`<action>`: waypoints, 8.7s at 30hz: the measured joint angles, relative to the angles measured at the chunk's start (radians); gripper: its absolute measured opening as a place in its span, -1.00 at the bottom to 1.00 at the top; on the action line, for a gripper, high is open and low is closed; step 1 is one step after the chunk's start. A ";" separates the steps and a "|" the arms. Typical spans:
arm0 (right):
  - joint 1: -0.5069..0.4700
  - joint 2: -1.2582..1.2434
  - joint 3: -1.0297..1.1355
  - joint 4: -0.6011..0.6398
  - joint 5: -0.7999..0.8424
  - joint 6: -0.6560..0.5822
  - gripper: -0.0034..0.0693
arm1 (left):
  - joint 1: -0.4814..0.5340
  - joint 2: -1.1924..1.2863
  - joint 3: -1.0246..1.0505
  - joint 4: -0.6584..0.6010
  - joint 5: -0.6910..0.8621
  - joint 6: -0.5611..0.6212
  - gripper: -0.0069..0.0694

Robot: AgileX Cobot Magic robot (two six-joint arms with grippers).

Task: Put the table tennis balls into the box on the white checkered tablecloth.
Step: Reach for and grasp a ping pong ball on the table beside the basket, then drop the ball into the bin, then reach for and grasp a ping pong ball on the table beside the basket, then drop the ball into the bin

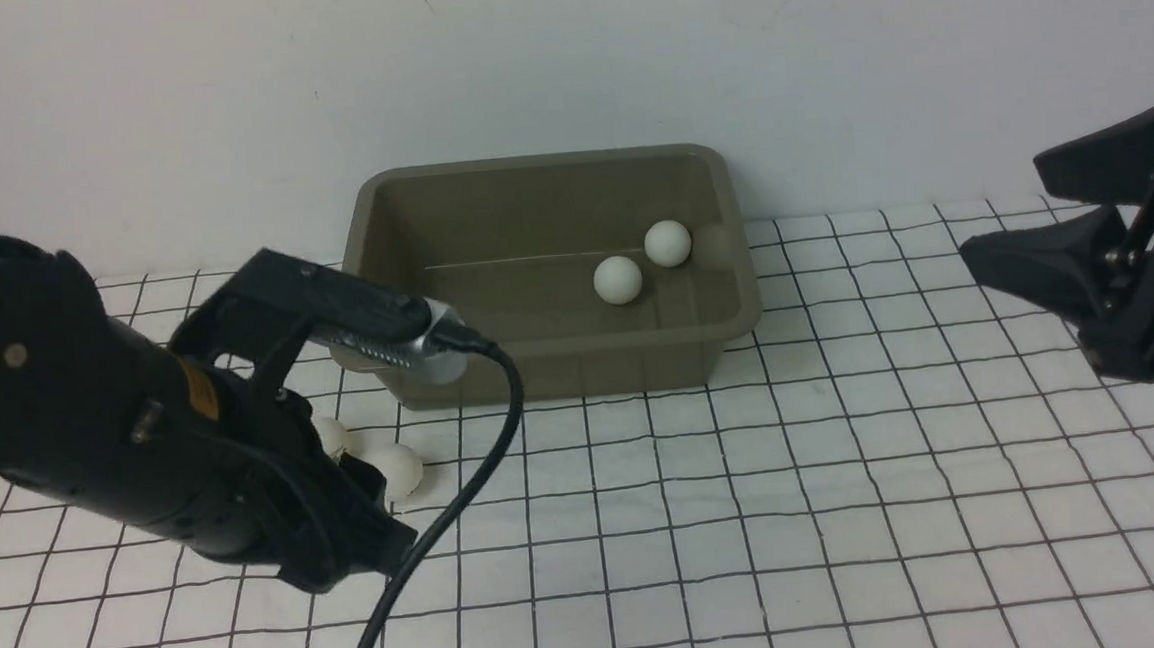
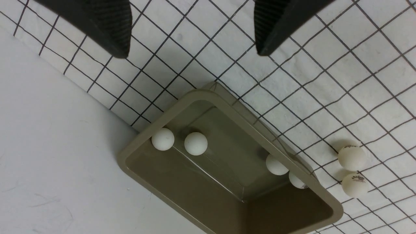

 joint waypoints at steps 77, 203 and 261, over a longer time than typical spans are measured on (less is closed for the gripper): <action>0.000 0.000 0.000 0.044 0.053 -0.030 0.36 | -0.007 0.273 0.076 0.071 -0.690 -0.018 -0.02; 0.000 0.000 0.000 0.164 0.139 -0.105 0.36 | 0.052 0.304 -0.083 0.077 -0.899 0.257 0.09; 0.000 0.000 0.000 0.194 0.169 -0.131 0.36 | 0.122 0.580 -0.223 0.130 -1.025 0.076 0.47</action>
